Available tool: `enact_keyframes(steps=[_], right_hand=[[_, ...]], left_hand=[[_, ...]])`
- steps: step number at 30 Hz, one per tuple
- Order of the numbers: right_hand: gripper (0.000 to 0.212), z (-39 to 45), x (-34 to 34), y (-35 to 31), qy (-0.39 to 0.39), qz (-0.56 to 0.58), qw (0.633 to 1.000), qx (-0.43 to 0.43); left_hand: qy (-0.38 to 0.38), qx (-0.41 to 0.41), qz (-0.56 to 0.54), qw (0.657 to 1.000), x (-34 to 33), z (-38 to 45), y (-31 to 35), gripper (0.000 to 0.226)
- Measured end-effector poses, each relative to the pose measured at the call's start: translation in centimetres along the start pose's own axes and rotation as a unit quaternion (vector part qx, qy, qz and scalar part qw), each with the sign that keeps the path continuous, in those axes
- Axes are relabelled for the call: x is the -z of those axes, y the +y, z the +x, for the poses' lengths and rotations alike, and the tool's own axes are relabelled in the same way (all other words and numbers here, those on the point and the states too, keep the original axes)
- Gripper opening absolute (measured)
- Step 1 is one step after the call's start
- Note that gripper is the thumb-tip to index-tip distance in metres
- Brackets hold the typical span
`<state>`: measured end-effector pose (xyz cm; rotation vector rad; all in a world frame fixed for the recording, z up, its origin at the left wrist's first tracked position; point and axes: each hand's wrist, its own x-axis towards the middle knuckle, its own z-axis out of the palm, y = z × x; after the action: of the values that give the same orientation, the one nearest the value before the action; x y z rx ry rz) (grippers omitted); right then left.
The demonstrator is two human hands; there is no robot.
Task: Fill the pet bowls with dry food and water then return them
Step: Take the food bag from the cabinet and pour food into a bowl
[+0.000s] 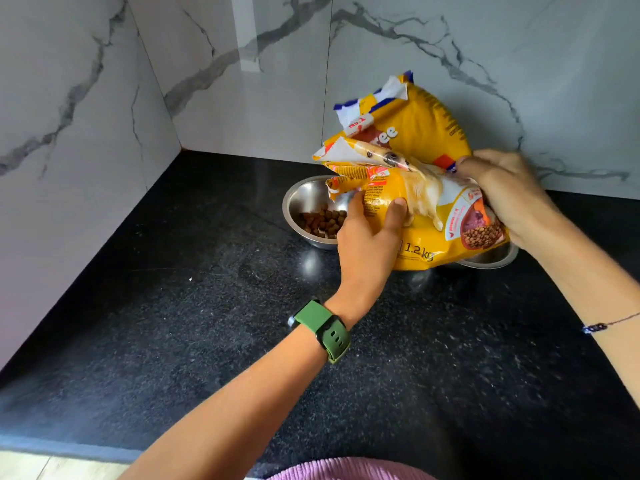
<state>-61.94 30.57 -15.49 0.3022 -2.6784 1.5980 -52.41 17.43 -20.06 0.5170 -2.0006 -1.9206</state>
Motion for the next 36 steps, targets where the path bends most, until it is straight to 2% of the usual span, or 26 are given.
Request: enact_keyframes(steps=[2,5,10,16,19,21,24,29,33,36], right_hand=[[0.023,0.0,-0.1,-0.2,0.005,-0.009,1.000,0.008],[0.047,0.3,-0.3,-0.4,-0.021,-0.050,0.998,-0.036],[0.029,0.0,-0.3,-0.4,-0.019,-0.053,0.998,-0.036],[0.028,-0.2,0.0,-0.1,0.011,-0.020,1.000,-0.001],[0.027,0.0,-0.3,-0.5,-0.005,-0.048,0.999,0.005],[0.029,0.2,-0.4,-0.9,-0.026,-0.078,0.996,-0.017],[0.025,0.1,-0.3,-1.0,-0.037,-0.087,0.995,-0.020],[0.025,0.1,0.1,-0.5,-0.028,-0.064,0.997,-0.022],[0.033,0.0,0.2,-0.3,-0.011,-0.047,0.999,0.015],[0.039,0.3,-0.2,-0.6,-0.035,-0.075,0.997,-0.003]], left_hand=[[0.005,0.000,-0.004,1.000,0.1,0.3,-0.1,0.053],[-0.019,0.057,-0.022,0.998,0.2,0.8,-0.1,0.051],[-0.013,0.060,-0.023,0.998,0.1,0.3,-0.2,0.045],[0.002,0.002,0.002,1.000,0.4,-0.3,0.5,0.055],[-0.001,0.030,-0.020,0.999,0.5,0.1,0.7,0.064],[-0.005,0.062,-0.048,0.997,0.4,0.1,0.5,0.065],[-0.003,0.068,-0.048,0.997,0.0,-0.2,0.1,0.064],[-0.012,0.058,-0.030,0.998,0.1,0.0,0.5,0.056],[0.016,0.018,-0.010,1.000,0.0,-0.3,0.3,0.054],[0.001,0.055,-0.034,0.998,0.0,0.2,0.3,0.053]])
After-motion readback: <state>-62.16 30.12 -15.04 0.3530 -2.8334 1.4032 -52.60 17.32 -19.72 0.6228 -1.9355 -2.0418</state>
